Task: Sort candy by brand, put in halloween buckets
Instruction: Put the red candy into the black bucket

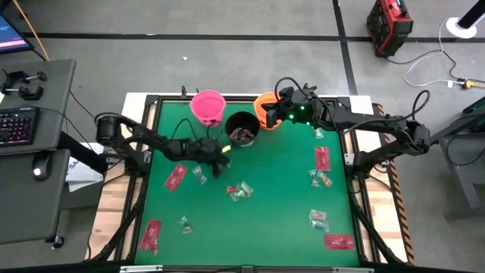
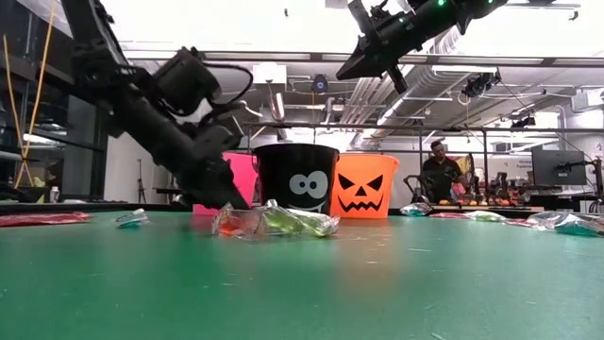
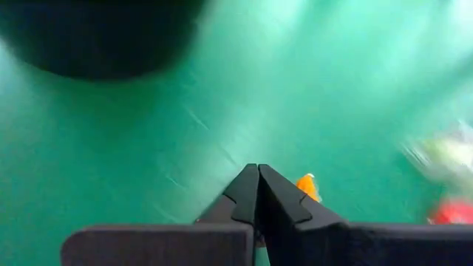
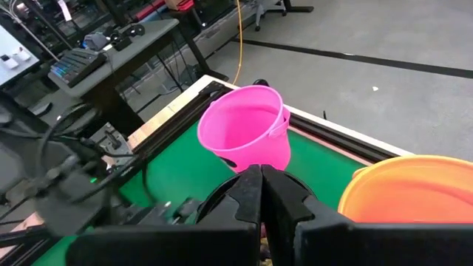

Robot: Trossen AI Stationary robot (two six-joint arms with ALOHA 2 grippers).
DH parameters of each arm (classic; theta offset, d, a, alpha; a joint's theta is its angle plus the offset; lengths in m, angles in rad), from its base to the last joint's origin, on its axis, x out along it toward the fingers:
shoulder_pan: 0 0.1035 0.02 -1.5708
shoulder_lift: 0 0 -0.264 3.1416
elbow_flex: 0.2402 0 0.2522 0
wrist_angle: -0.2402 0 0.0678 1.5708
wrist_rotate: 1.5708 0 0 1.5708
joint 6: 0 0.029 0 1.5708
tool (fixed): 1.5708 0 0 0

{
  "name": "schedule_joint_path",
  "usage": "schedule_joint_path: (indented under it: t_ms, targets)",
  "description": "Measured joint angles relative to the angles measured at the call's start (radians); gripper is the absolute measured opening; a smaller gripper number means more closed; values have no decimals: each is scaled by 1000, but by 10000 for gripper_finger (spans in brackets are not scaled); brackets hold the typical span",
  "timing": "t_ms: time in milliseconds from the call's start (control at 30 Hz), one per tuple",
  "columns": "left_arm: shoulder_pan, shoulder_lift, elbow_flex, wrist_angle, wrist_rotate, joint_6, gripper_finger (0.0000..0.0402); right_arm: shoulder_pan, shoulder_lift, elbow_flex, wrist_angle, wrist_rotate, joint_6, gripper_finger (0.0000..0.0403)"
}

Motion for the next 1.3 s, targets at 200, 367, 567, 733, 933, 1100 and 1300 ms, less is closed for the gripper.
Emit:
schedule_joint_path:
  t_ms: [200,367,567,733,933,1100,1300]
  targets:
    - [-70,-109,-6,-111,-25,110,0,0,0,0,-3,0,0,0]
    - [-40,-270,-3,-132,-58,268,0,0,0,0,-4,0,0,0]
    - [0,-379,85,-447,46,457,25,0,0,0,-6,1,0,0]
    - [-18,-334,247,-737,83,747,90,0,0,0,-10,1,0,0]
    - [-29,-221,380,-868,77,915,171,0,0,0,-13,0,7,0]
    - [-45,-88,458,-976,102,1049,212,0,0,0,-18,0,7,0]
    - [-54,27,499,-957,102,1111,231,0,0,0,-26,-1,8,0]
